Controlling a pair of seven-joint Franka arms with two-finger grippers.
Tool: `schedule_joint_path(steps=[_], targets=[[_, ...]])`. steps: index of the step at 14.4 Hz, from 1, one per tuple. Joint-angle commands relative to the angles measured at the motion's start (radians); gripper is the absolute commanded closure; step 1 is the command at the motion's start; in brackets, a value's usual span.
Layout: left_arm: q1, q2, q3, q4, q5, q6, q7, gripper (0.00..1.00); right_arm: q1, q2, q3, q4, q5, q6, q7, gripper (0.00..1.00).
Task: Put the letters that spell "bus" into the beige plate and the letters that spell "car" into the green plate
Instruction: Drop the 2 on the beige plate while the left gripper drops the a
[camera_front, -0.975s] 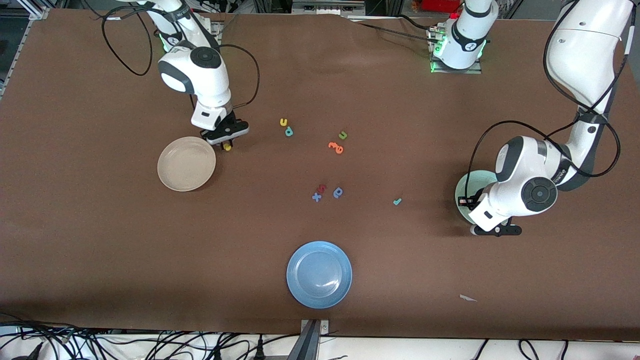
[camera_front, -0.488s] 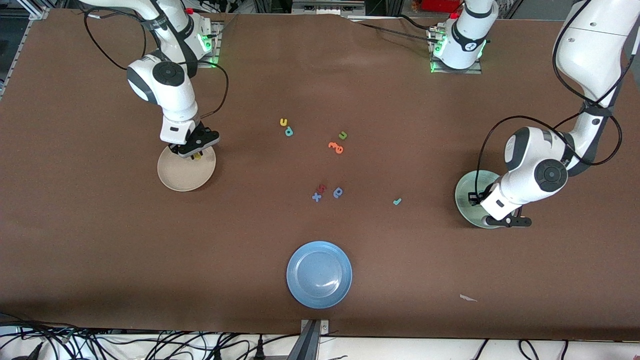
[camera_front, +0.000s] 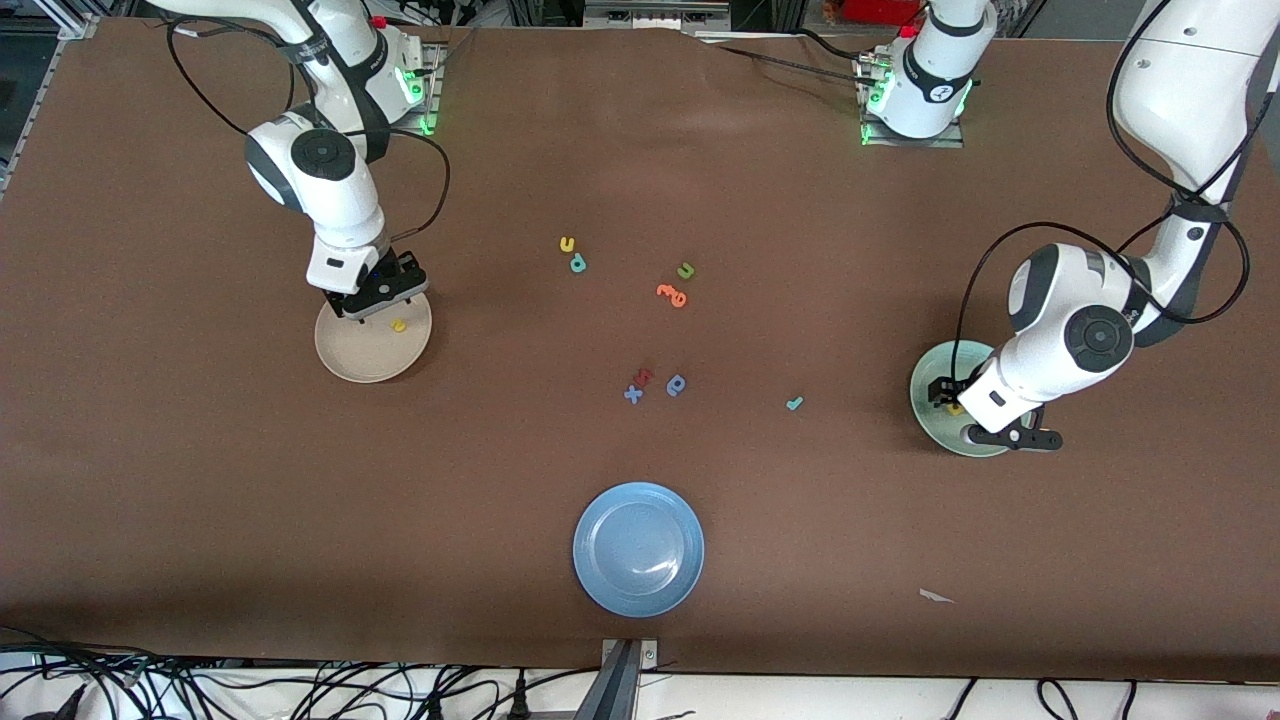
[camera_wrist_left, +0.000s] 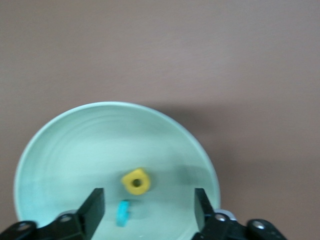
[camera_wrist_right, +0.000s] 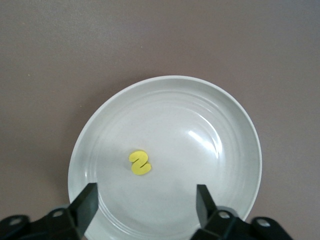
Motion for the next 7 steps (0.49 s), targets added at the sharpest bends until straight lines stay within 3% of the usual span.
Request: schedule_joint_path(steps=[1,2,4,7], targets=[[-0.049,-0.011,-0.034,0.003,0.016,-0.012,-0.122,0.02,0.001,-0.008,0.074,-0.003,0.142,-0.023,0.051,0.0],[-0.089,0.002,-0.035,0.021,0.014,-0.011,-0.131,0.01,0.012,-0.011,0.129,0.003,0.257,-0.032,0.113,0.0],[-0.146,0.025,-0.035,0.038,0.014,-0.011,-0.208,0.0,0.1,-0.011,0.161,0.022,0.437,-0.035,0.256,0.0],[-0.218,0.049,-0.036,0.04,0.016,-0.003,-0.283,0.01,0.219,0.025,0.161,0.052,0.49,-0.033,0.517,0.0]])
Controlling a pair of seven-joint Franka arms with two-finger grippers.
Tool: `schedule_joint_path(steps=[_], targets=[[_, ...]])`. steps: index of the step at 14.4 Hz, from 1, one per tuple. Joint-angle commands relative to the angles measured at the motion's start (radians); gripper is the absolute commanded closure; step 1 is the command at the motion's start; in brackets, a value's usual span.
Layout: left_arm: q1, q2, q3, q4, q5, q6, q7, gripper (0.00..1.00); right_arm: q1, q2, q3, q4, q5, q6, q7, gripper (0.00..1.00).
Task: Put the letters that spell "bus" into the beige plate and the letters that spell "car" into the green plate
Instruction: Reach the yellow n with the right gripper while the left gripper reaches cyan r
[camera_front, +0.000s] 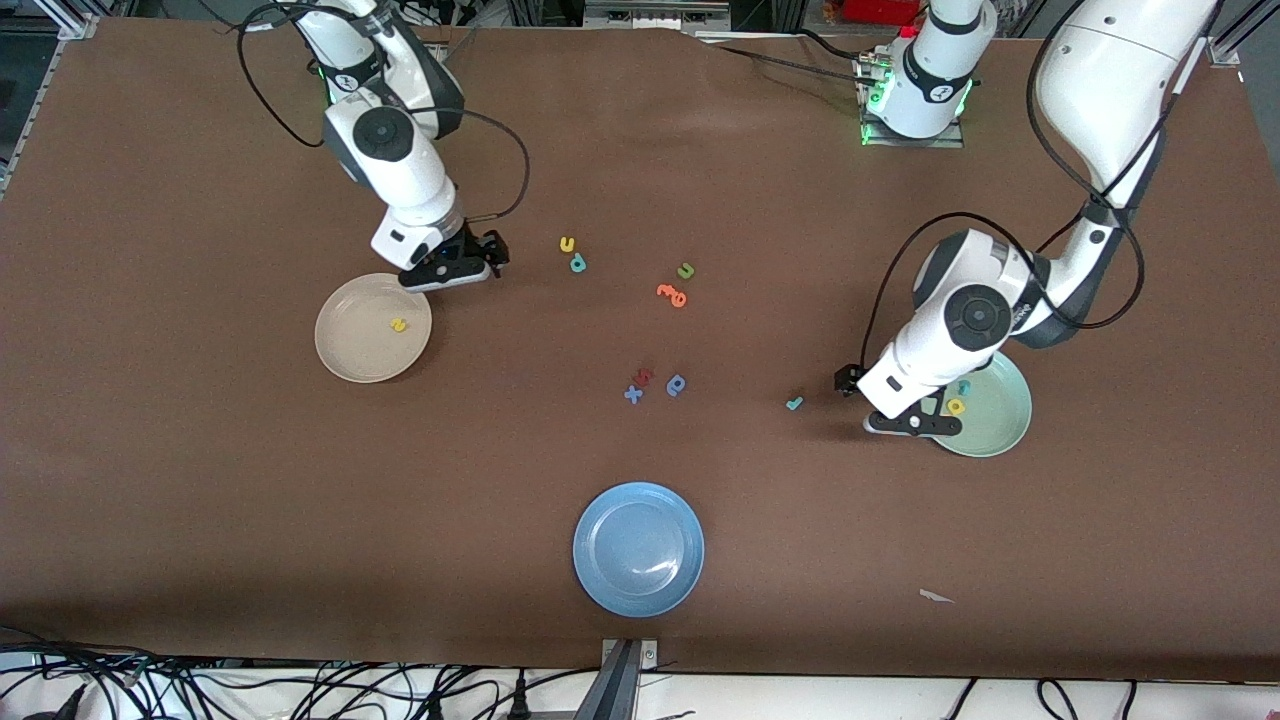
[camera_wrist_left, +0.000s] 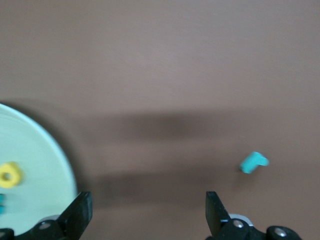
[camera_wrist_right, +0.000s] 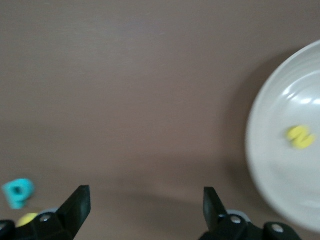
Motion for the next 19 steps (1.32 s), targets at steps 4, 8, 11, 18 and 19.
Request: schedule_joint_path(steps=[4,8,11,18,19], targets=[[-0.102,0.063,0.006,0.019,0.03,0.046,-0.041,0.02,0.154,0.094,-0.006,0.031,0.03,0.026,0.327,0.0],[-0.13,0.077,0.005,0.024,0.031,0.049,-0.028,0.03,0.235,0.151,-0.014,0.033,0.024,0.074,0.409,0.0],[-0.15,0.132,0.006,0.088,0.028,0.059,-0.04,0.06,0.251,0.179,-0.023,0.035,0.014,0.088,0.411,0.0],[-0.174,0.192,0.016,0.159,0.03,0.055,-0.048,0.16,0.338,0.246,-0.121,0.044,-0.075,0.143,0.412,0.07],[-0.174,0.193,0.017,0.159,0.033,0.055,-0.046,0.18,0.35,0.252,-0.132,0.044,-0.075,0.145,0.412,0.09]])
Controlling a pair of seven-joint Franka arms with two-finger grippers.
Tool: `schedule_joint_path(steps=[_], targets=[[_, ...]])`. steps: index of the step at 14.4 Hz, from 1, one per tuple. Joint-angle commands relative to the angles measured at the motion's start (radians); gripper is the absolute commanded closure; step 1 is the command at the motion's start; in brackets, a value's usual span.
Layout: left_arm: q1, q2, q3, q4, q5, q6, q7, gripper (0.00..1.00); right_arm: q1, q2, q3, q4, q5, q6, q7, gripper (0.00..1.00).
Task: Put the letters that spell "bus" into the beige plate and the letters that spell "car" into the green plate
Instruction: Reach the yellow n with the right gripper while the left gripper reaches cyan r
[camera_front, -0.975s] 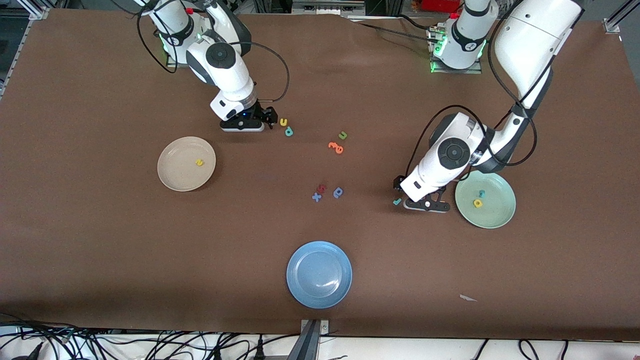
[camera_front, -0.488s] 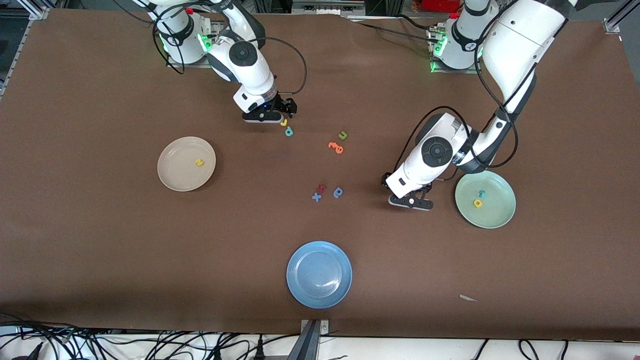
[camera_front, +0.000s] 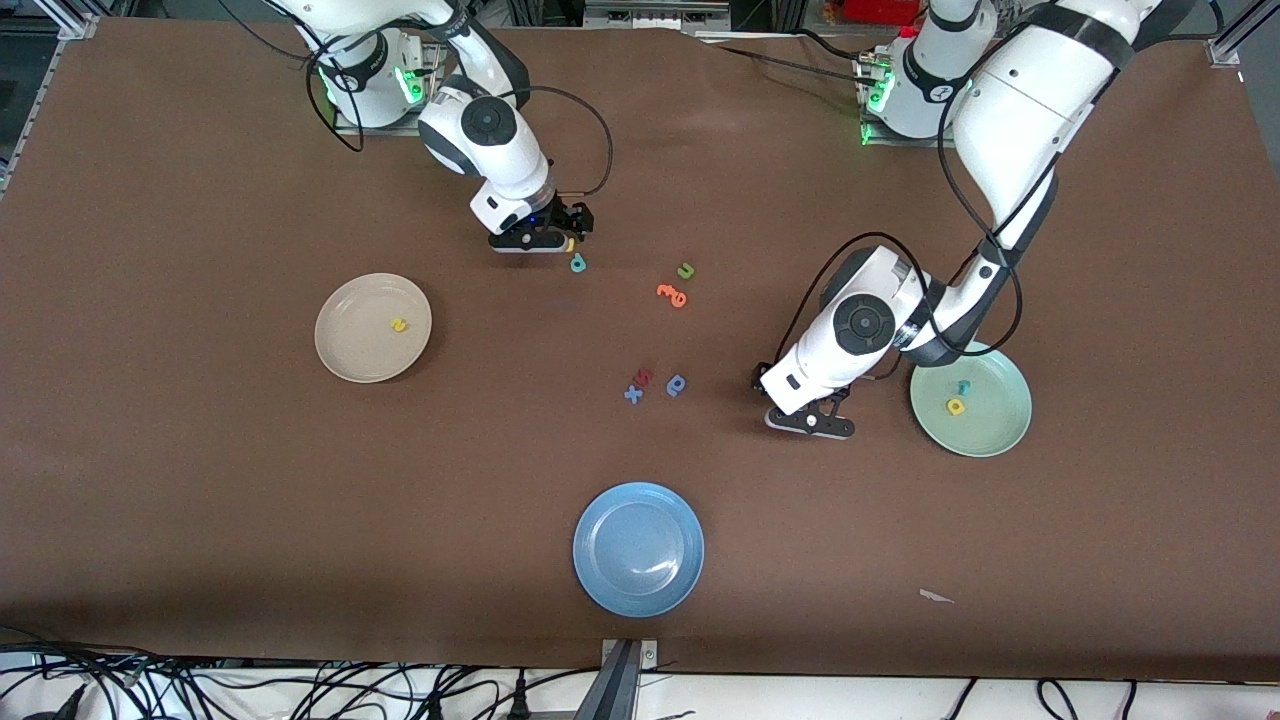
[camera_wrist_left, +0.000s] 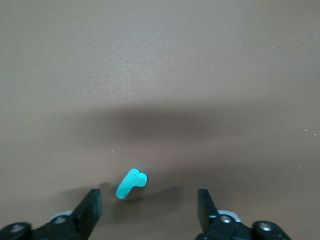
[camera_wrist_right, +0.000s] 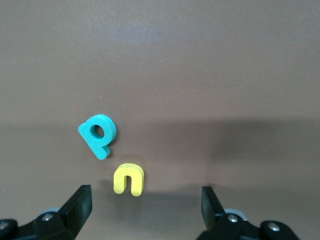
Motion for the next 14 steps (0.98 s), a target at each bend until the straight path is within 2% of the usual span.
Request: schedule_joint_path(steps=[1,4,6,7,11,14], targets=[[-0.016,0.021,0.012,0.029,0.052,-0.007,-0.014,0.19,0.047,0.029,-0.037,0.025,-0.024,0.014,0.007,0.09],[-0.015,0.029,0.012,0.029,0.068,-0.009,-0.014,0.31,0.075,0.039,-0.055,0.035,-0.027,0.014,0.008,0.14],[-0.015,0.03,0.014,0.031,0.068,-0.009,-0.012,0.37,0.087,0.041,-0.063,0.039,-0.032,0.013,0.008,0.24],[-0.015,0.029,0.024,0.031,0.068,-0.009,-0.011,0.41,0.087,0.041,-0.068,0.039,-0.046,0.013,0.008,0.31],[-0.016,0.032,0.027,0.034,0.073,-0.009,-0.007,0.46,0.087,0.041,-0.082,0.039,-0.083,0.013,0.008,0.65],[-0.016,0.036,0.027,0.034,0.073,-0.009,-0.009,0.57,0.086,0.041,-0.088,0.039,-0.098,0.013,0.007,0.91]])
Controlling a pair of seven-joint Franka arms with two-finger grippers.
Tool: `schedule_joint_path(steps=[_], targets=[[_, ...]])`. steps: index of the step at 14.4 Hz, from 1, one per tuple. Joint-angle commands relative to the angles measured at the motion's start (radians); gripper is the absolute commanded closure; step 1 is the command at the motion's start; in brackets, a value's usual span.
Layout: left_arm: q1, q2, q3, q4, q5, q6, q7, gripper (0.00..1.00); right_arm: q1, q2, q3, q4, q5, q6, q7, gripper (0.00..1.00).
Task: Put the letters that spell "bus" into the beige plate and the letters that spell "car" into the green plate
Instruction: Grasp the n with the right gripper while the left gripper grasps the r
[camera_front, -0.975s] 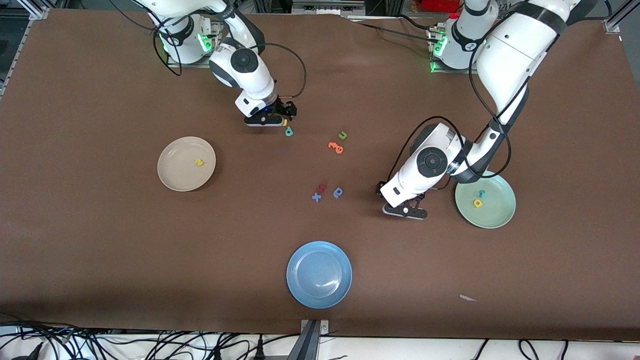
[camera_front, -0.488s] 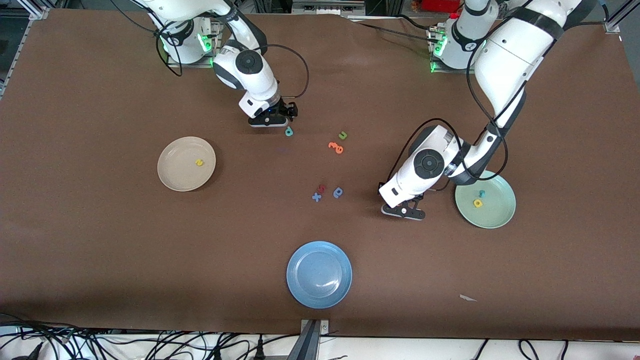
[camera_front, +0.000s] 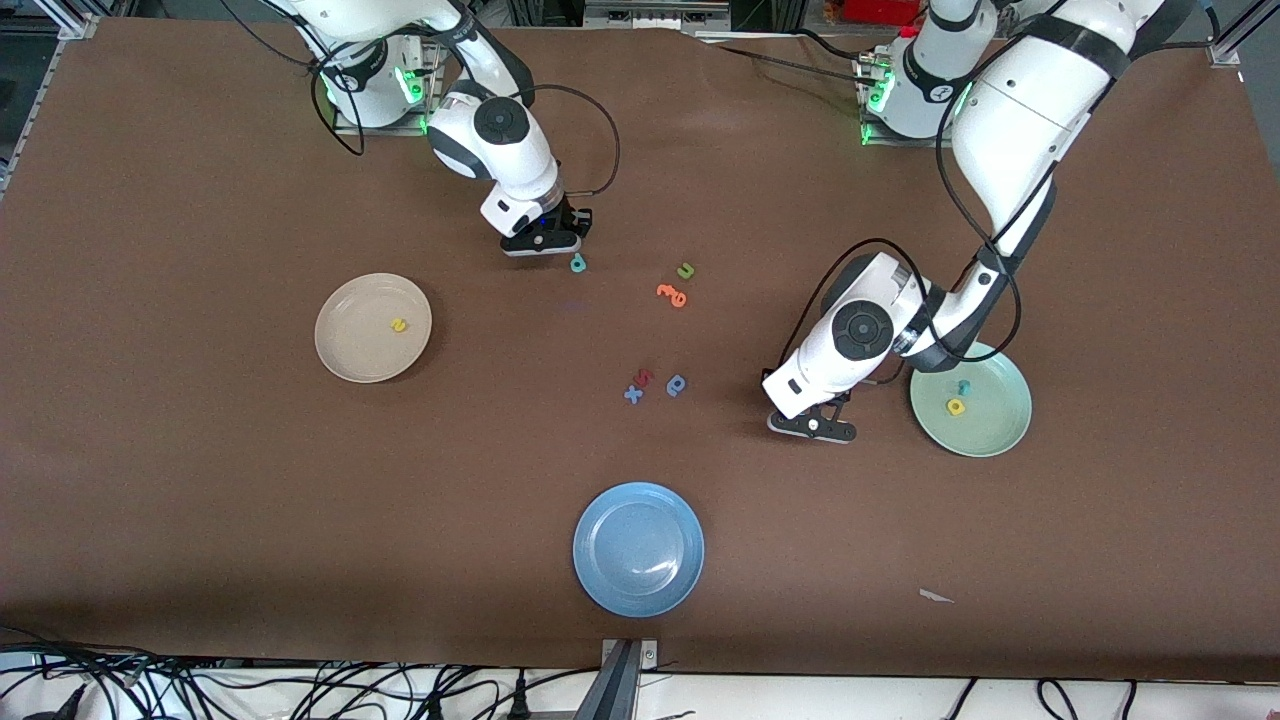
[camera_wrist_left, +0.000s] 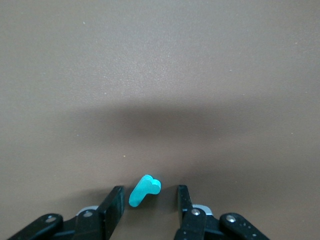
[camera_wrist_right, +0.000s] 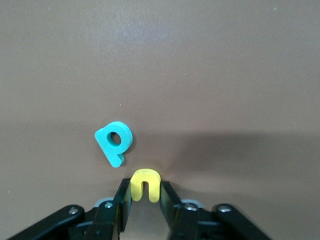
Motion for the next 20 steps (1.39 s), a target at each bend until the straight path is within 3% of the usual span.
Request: schedule_joint_path(steps=[1,5,8,10,12,15,20], targets=[[-0.013,0.023,0.011,0.025,0.043,-0.005,-0.009,0.62,0.011,0.034,-0.026,0.008,-0.036,0.008,0.005,0.99],[-0.013,0.029,0.014,0.025,0.044,-0.005,-0.008,0.7,-0.002,-0.043,-0.036,0.006,-0.045,-0.03,-0.016,1.0],[-0.013,0.03,0.016,0.025,0.069,-0.005,-0.011,0.76,-0.065,-0.155,-0.032,0.009,-0.03,-0.207,-0.117,1.0],[-0.013,0.033,0.016,0.025,0.069,-0.005,-0.012,0.8,-0.114,-0.21,-0.026,0.009,0.052,-0.285,-0.262,1.0],[-0.013,0.036,0.016,0.025,0.069,-0.005,-0.012,0.82,-0.177,-0.287,-0.025,0.025,0.193,-0.392,-0.498,1.0],[-0.013,0.036,0.016,0.025,0.071,-0.004,-0.012,0.88,-0.26,-0.336,-0.034,0.135,0.349,-0.619,-0.847,1.0],[-0.011,0.039,0.018,0.027,0.069,-0.002,-0.012,1.0,-0.3,-0.333,-0.123,0.166,0.363,-0.695,-1.082,1.0]])
